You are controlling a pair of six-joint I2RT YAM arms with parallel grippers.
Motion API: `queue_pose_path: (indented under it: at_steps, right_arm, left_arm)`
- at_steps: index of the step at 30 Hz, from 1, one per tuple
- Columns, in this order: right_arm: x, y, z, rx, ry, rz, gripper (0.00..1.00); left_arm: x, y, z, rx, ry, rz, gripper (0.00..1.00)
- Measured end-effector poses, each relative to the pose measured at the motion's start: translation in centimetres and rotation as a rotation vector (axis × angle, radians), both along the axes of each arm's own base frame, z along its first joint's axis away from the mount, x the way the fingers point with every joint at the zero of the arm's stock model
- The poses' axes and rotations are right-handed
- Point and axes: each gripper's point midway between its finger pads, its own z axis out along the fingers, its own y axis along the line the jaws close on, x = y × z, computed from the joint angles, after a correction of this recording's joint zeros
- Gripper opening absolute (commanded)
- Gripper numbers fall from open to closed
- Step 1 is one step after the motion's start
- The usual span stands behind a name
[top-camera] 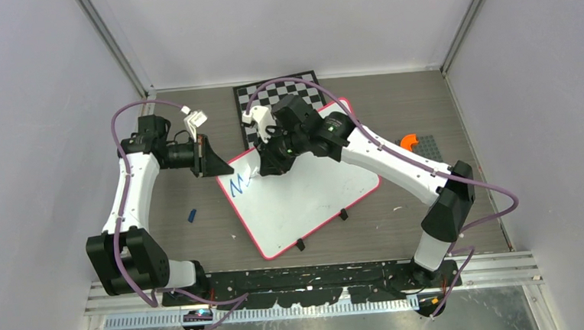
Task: Write a sentence on the whiteboard
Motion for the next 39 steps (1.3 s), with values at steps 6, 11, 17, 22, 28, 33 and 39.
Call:
queue_pose_path:
  at_steps: [6, 11, 17, 22, 28, 33, 39]
  right_arm:
    - [0.3, 0.0, 0.4, 0.004, -0.015, -0.011, 0.00]
    - [0.3, 0.0, 0.4, 0.004, -0.015, -0.011, 0.00]
    - [0.3, 0.1, 0.4, 0.004, -0.014, -0.010, 0.00]
    - [0.0, 0.1, -0.3, -0.001, -0.001, -0.001, 0.00]
    - [-0.9, 0.0, -1.3, -0.019, 0.026, 0.021, 0.00]
    - [-0.5, -0.8, -1.3, -0.030, 0.025, 0.009, 0.00]
    - [0.3, -2.0, -1.2, -0.049, 0.027, -0.009, 0.00]
  left_arm:
    - [0.0, 0.0, 0.0, 0.000, 0.000, 0.000, 0.00]
    - [0.0, 0.0, 0.0, 0.000, 0.000, 0.000, 0.00]
    - [0.0, 0.0, 0.0, 0.000, 0.000, 0.000, 0.00]
    - [0.1, 0.0, -0.1, 0.001, 0.004, 0.001, 0.00]
    - [0.1, 0.0, -0.1, 0.001, 0.005, 0.000, 0.00]
    - [0.1, 0.0, -0.1, 0.001, 0.004, -0.001, 0.00]
    - [0.2, -0.1, -0.1, 0.004, 0.006, -0.003, 0.00]
